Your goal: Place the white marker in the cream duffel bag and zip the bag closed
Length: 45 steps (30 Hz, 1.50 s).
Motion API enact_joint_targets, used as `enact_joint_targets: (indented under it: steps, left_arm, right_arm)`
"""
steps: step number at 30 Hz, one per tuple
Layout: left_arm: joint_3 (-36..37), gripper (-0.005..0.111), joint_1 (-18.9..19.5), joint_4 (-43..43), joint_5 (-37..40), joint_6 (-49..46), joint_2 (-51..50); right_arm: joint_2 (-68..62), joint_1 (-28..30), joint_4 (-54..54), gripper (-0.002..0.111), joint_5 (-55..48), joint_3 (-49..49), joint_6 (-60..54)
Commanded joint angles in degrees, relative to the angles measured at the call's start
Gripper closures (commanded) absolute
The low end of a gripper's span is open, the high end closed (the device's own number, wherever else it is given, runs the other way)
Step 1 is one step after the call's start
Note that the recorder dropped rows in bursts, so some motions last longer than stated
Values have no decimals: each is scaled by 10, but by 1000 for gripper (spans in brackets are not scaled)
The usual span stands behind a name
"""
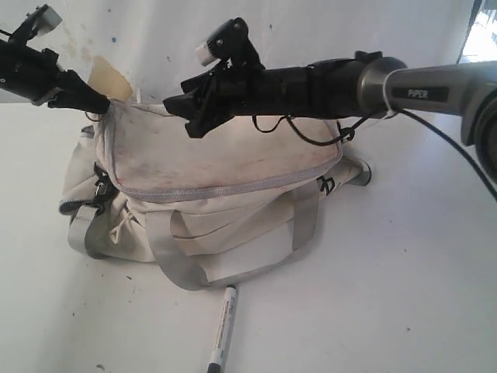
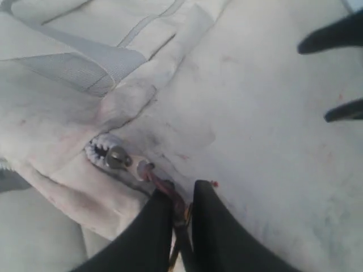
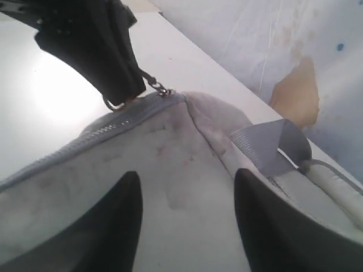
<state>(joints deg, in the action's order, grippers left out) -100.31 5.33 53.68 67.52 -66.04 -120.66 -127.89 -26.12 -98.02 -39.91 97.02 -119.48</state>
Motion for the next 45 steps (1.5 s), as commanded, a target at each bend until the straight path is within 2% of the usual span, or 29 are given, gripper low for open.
enact_joint_targets:
  steps: [1, 7, 16, 21, 23, 28, 34, 39, 42, 45]
  left_arm:
    - [-5, 107, 4, 19, 24, -134, 13]
    - [-5, 107, 4, 91, 24, -181, 13]
    - [-5, 107, 4, 89, 24, -179, 13]
    - [-5, 107, 3, 89, 24, -179, 13]
    - [-5, 107, 3, 88, 24, -179, 13]
    - [-5, 107, 3, 88, 24, -151, 13]
    - [-5, 107, 3, 87, 24, -144, 13]
    - [-5, 107, 3, 84, 24, -144, 13]
    - [-5, 107, 3, 84, 24, -144, 13]
    - [-5, 107, 3, 70, 24, -144, 13]
  right_arm:
    - [-25, -20, -19, 61, 56, 30, -27]
    - [-47, -37, -19, 61, 55, 63, -27]
    - [-90, -41, -19, 60, 94, 136, -27]
    - [-110, -49, -19, 52, 93, 155, -22]
    - [-112, -52, -19, 52, 101, 155, 40]
    - [-110, -48, -19, 53, 165, 156, 389]
    - [-108, -20, 33, 53, 85, 177, 737]
    - [-108, -19, 50, 53, 79, 192, 839]
    - [-108, -25, 235, 53, 79, 212, 836]
    - [-108, -25, 417, 53, 14, 259, 791]
